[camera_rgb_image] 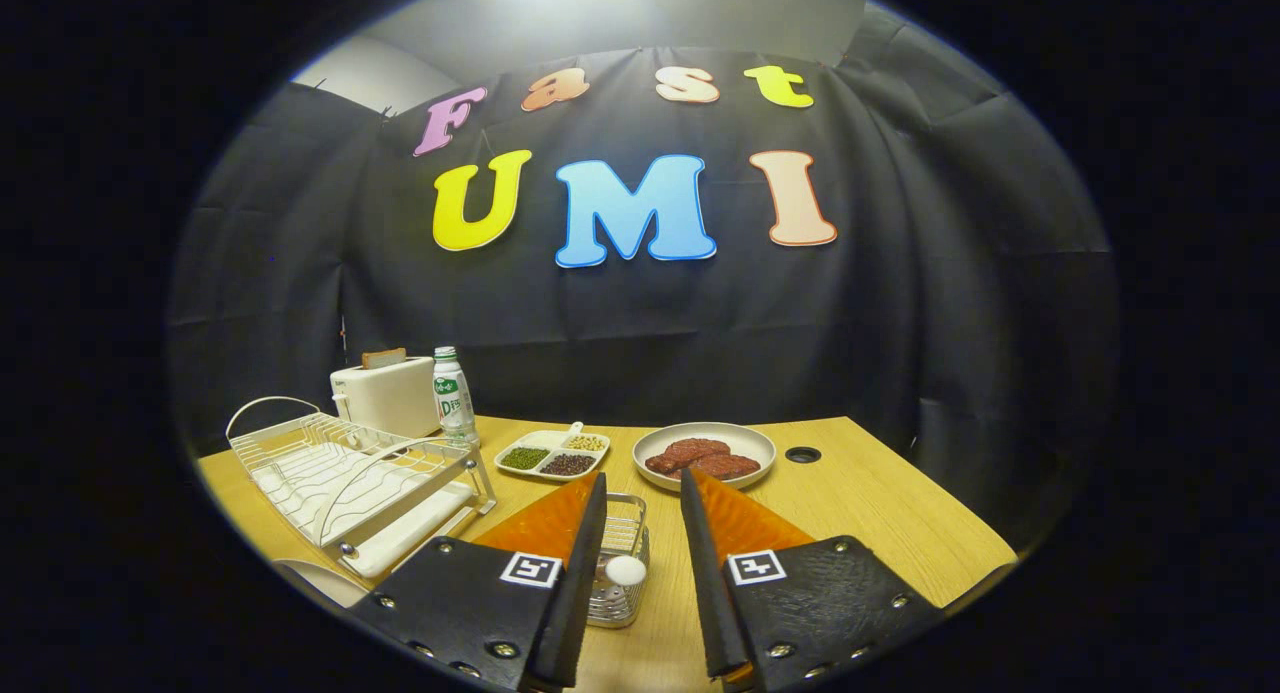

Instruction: Take the plate from the dish rack, then take the spoon from the basket and place it into the plate.

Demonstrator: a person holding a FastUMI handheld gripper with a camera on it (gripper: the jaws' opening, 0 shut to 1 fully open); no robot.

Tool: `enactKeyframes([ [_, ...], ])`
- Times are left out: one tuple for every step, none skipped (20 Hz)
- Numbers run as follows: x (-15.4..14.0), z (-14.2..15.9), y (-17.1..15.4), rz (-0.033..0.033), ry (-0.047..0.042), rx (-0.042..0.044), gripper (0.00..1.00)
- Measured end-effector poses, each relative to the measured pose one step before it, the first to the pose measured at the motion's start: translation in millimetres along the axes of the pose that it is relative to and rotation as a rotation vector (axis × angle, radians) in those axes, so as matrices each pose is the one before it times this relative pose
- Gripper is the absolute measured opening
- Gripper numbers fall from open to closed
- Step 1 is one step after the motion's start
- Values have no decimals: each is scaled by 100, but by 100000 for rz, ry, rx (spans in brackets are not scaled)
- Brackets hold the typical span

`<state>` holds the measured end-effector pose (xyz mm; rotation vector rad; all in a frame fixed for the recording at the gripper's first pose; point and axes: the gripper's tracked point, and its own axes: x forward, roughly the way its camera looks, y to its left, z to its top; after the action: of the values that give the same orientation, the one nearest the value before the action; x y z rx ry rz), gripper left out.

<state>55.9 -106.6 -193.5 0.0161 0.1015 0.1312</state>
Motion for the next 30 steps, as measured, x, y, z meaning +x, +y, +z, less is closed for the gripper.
enactKeyframes([
  [284, -11, 205, -5, -1488, 339, 45],
  [535, -282, 591, 1105, 638, 744, 28],
  [-271, -464, 251, 1023, 1147, 134, 26],
  [191, -167, 394, 1612, 1303, 658, 24],
  [163, -173, -30, 446, 2031, -29, 24],
  [-726, 111, 122, -1738, 1202, 617, 20],
  [-40, -60, 308, -86, 1897, -457, 17],
  [-426, 547, -85, -2643, 400, -1515, 17],
  [-192, 662, 274, -150, -769, -564, 12],
  [-467, 720, 264, -491, 668, 274, 12],
  [-498, 528, 220, -280, 275, 206, 12],
  [-377, 795, 239, 33, -208, 180, 12],
  [-454, 890, -5, -1152, -227, -647, 12],
  [-469, 1016, -77, -627, -655, -602, 12],
  [-573, 993, 112, -919, -173, -585, 12],
  [-528, 919, -96, -1271, 140, -790, 12],
  [-561, 932, -58, -1505, -264, -622, 12],
  [-630, 972, 202, -411, -170, -333, 12],
  [-727, 741, 197, -533, 18, -122, 12],
  [-754, 858, 128, -534, -49, -231, 12],
  [-645, 801, -25, -1229, -195, -299, 12],
  [-803, 746, 146, -608, 176, 9, 12],
  [-716, 571, 237, -626, 52, -4, 12],
  [-668, 549, 118, -708, 456, 75, 12],
  [-598, 454, 182, -329, 54, -240, 12],
  [-596, 755, 138, -746, -425, -417, 12],
  [-671, 689, 269, -114, -724, -619, 12],
  [-499, 738, 156, -981, -977, -763, 12],
  [-583, 661, 178, -503, -1376, -508, 12],
  [-441, 835, 470, -142, -2006, 163, 12],
])
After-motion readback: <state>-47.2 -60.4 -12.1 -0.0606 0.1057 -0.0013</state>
